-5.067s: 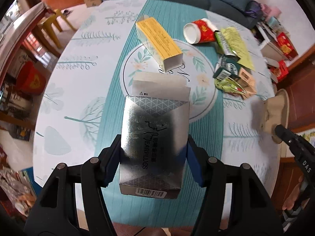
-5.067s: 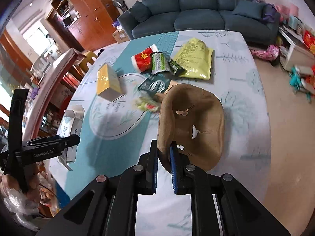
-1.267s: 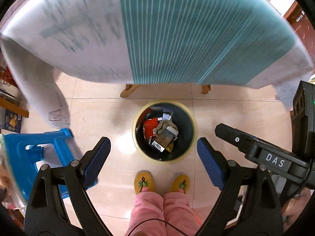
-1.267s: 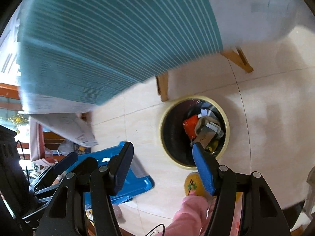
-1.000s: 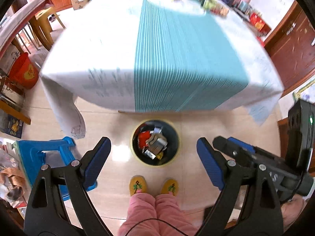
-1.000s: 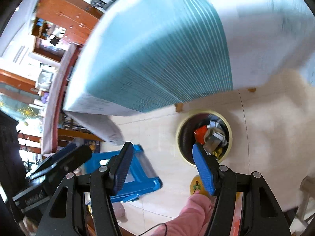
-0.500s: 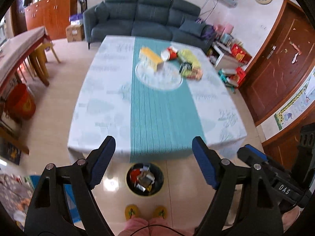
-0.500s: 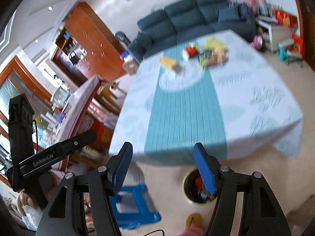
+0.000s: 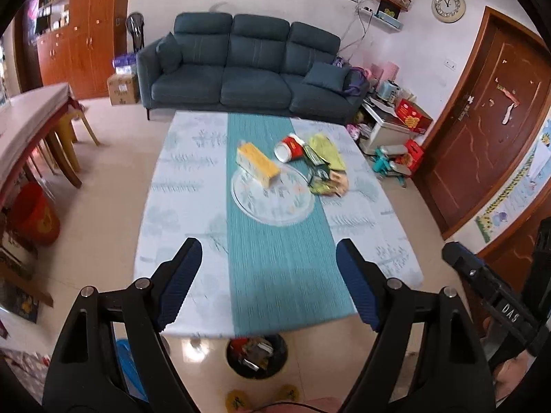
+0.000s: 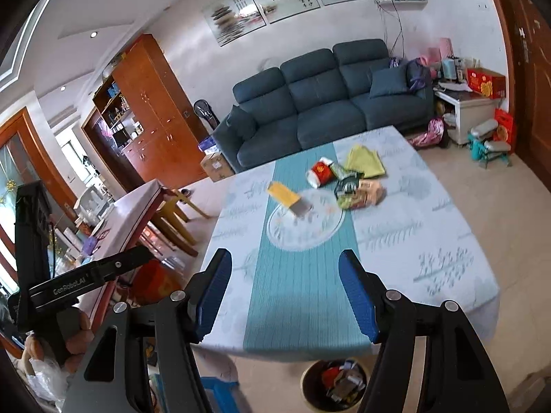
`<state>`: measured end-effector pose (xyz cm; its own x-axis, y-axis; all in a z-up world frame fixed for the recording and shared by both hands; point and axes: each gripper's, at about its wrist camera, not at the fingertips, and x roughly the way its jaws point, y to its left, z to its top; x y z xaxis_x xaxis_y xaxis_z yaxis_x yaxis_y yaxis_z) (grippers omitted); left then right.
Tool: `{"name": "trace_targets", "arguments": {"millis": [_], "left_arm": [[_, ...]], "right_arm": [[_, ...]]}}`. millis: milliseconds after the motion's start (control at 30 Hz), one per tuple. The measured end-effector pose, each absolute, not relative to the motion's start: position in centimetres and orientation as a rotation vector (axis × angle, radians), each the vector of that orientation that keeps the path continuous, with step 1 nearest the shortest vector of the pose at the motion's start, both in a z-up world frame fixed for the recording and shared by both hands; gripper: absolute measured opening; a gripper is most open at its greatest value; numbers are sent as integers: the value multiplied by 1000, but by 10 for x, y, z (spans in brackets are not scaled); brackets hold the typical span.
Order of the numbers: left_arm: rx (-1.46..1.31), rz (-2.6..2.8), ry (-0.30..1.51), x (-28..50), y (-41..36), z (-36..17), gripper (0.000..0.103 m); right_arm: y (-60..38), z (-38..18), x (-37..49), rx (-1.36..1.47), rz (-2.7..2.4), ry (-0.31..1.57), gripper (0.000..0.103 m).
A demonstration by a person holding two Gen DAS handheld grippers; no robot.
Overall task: Collect trash
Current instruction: 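Raise both tools back over the table, then grasp the yellow box with the left gripper while the right grasps the green-and-tan milk bag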
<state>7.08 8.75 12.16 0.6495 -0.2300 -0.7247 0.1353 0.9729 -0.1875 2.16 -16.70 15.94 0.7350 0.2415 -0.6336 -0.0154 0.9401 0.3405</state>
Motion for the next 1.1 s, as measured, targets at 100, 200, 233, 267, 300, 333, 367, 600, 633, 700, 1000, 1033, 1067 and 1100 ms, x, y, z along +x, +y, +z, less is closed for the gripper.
{"name": "trace_targets", "arguments": {"millis": [100,200,233,267,300,333,367,600,633,700,1000,1033,1067,1100], "left_arm": [[-134,-212,868,96,88,120,78],[-176,-210,908,126,90,112,78],[-181,-204,918,135,89,108,78],[-185,-196,929,145,88,103,78],[-189,-184,942,158,85,99,78],[-191,-177,952,170,83,94,78],[-194,-171,961,181,81,88,78],[-241,-72,1077,290,45,38,78],[-250,-66,1099,305,40,28,78],[-262,-45,1142,336,26,8,78],[-291,86,1286,423,-8,-71,78],[-286,101,1297,430,-11,-79,78],[-281,112,1304,433,-13,-84,78],[-275,127,1318,440,-15,-91,78]], "right_arm": [[-176,160,54,298,140,751,66],[-186,154,92,265,151,767,66],[-190,149,105,256,155,773,66],[-195,146,118,245,163,782,66],[-201,143,137,228,172,795,66],[-206,137,152,216,177,802,66],[-212,131,168,203,186,813,66],[-255,77,305,78,280,939,66],[-260,66,325,49,299,964,66],[-269,45,357,-22,327,1001,66],[-279,-61,437,-211,507,1181,66],[-278,-71,443,-218,530,1196,66],[-277,-79,447,-226,547,1205,66],[-276,-88,452,-236,569,1216,66]]}}
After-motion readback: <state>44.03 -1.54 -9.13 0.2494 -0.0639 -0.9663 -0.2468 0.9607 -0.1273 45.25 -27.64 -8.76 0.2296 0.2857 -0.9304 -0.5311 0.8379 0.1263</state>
